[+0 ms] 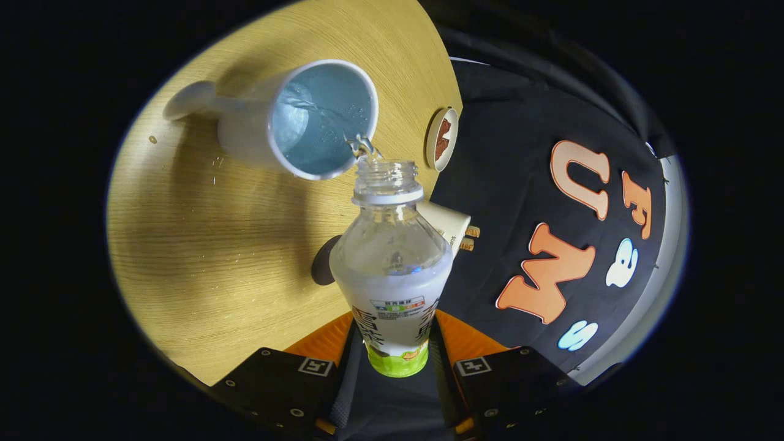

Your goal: Take the bottle from table, then pour the juice into the cup, finally place the bottle on the coaster

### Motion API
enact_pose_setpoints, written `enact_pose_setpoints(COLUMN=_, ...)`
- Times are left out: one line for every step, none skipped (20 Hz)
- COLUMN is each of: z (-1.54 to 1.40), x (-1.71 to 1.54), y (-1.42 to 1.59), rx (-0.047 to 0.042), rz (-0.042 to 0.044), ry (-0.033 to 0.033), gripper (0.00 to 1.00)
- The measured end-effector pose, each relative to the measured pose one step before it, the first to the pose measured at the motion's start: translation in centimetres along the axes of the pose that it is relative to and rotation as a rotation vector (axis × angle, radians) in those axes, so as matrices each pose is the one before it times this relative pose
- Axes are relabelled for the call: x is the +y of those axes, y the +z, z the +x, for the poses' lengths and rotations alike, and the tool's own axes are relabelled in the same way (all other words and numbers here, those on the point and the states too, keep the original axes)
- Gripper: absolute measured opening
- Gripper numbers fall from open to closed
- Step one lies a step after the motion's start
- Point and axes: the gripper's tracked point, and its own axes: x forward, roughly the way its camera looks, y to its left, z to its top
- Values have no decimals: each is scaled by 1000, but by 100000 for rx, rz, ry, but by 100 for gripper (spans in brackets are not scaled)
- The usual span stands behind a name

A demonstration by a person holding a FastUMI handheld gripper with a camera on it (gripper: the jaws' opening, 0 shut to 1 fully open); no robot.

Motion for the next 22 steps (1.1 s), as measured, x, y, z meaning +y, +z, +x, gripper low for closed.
enact_pose_setpoints(z=-4, x=-55, y=-2, rx=24, rz=-261, ry=-28, gripper=58)
enact_pose_setpoints(z=26, x=39, y=18, rx=-98, rz=-349, ry=154, gripper=58)
enact_pose_setpoints(z=-33, x=5, y=9, rx=-197, rz=-753, ry=72, gripper=58)
enact_pose_setpoints(z=50, x=-130, y=66, rx=-420, rz=-1147, ry=-201, gripper=58)
enact_pose_setpoints(z=-44, x=-80, y=53, rx=-229, rz=-1113, ry=-146, gripper=58)
enact_pose_setpoints(z=8, x=-13, y=-44, rx=-147, rz=-700, ry=-212, gripper=58)
enact_pose_setpoints(z=-53, x=-26, y=5, rx=-39, rz=-178, ry=132, gripper=58)
enact_pose_setpoints(z=-113, x=25, y=50, rx=71, rz=-243, ry=191, gripper=58)
enact_pose_setpoints(z=-20, x=-115, y=60, rx=-67, rz=-747, ry=-339, gripper=58)
enact_pose_setpoints(z=-76, x=-150, y=105, rx=-131, rz=-935, ry=-366, gripper=58)
enact_pose_setpoints(z=-148, x=-102, y=58, rx=-93, rz=-900, ry=-84, gripper=58)
enact_pose_setpoints(z=-87, x=-121, y=-2, rx=-164, rz=-689, ry=-62, gripper=58)
enact_pose_setpoints(z=-42, x=-123, y=46, rx=-111, rz=-712, ry=-197, gripper=58)
enact_pose_setpoints(z=40, x=-136, y=3, rx=137, rz=-742, ry=-47, gripper=58)
enact_pose_setpoints(z=0, x=-164, y=-8, rx=26, rz=-616, ry=-119, gripper=58)
enact_pose_setpoints(z=-15, x=-155, y=-37, rx=214, rz=-641, ry=7, gripper=58)
enact_pose_setpoints(z=-57, x=-134, y=3, rx=27, rz=-675, ry=-28, gripper=58)
enact_pose_setpoints(z=-20, x=-2, y=-61, rx=103, rz=-813, ry=-73, gripper=58)
enact_pose_setpoints(z=-92, x=-96, y=-23, rx=139, rz=-812, ry=28, gripper=58)
enact_pose_setpoints(z=-46, x=39, y=15, rx=36, rz=-530, ry=107, gripper=58)
enact_pose_setpoints(z=-86, x=-23, y=-46, rx=218, rz=-517, ry=178, gripper=58)
enact_pose_setpoints(z=42, x=-5, y=-143, rx=260, rz=-550, ry=181, gripper=58)
